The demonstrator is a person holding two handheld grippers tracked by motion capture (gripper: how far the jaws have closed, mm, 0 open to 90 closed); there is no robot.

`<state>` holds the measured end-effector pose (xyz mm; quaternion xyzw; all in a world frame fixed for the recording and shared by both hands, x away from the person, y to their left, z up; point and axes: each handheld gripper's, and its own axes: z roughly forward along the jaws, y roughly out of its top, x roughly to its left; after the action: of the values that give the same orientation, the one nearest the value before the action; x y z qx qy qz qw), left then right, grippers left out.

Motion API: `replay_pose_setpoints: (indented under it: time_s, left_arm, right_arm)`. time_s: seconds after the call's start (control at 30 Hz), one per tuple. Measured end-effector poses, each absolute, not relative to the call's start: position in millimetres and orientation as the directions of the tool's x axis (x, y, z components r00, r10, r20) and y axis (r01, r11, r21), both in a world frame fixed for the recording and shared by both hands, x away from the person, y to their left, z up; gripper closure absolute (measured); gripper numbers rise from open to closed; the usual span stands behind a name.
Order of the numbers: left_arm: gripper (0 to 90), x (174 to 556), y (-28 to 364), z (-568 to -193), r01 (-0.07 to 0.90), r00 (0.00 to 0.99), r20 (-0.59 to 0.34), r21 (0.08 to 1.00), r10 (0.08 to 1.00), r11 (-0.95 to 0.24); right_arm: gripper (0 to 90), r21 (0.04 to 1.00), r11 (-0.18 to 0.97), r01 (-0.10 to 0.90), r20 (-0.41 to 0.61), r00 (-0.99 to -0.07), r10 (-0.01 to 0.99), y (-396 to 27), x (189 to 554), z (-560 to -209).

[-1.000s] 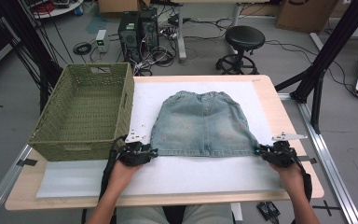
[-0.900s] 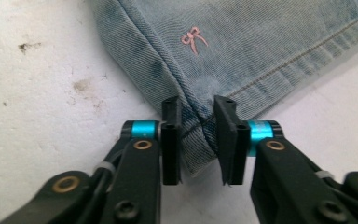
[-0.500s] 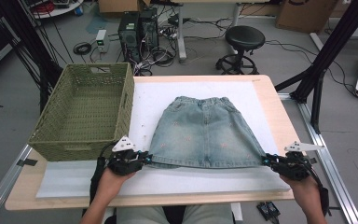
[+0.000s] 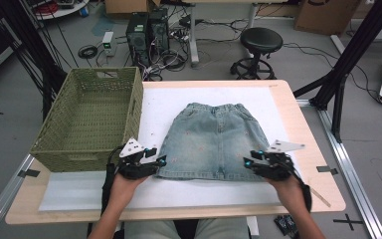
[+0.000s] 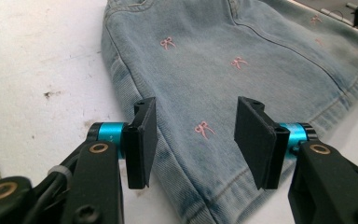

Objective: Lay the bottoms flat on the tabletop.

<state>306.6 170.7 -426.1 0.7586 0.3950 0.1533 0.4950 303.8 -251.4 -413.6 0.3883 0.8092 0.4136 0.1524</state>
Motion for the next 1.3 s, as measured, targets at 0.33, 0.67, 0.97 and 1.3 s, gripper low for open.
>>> replay_pose_setpoints:
  time_s: [0.33,0.67,0.97,1.3]
  left_arm:
    - [48.3,310.7,166.7,-429.5,0.451,0.65,-0.158,0.867,0.743,-0.21]
    - [48.8,310.7,165.7,-428.8,0.443,0.657,-0.157,0.872,0.737,-0.21]
    - [49.3,310.4,165.3,-428.9,0.44,0.662,-0.151,0.872,0.735,-0.217]
    - [49.2,312.0,161.4,-432.3,0.454,0.66,-0.148,0.859,0.736,-0.235]
  right_arm:
    - [90.0,0.659,0.552,0.51,0.004,-0.737,0.676,-182.3,346.9,-438.6]
    - [59.3,0.686,0.486,0.542,0.098,-0.73,0.676,-182.6,356.9,-418.5]
    - [87.1,0.64,0.596,0.485,-0.032,-0.758,0.651,-172.7,356.2,-429.8]
    - [82.5,0.711,0.526,0.466,-0.113,-0.663,0.74,-182.8,381.4,-417.6]
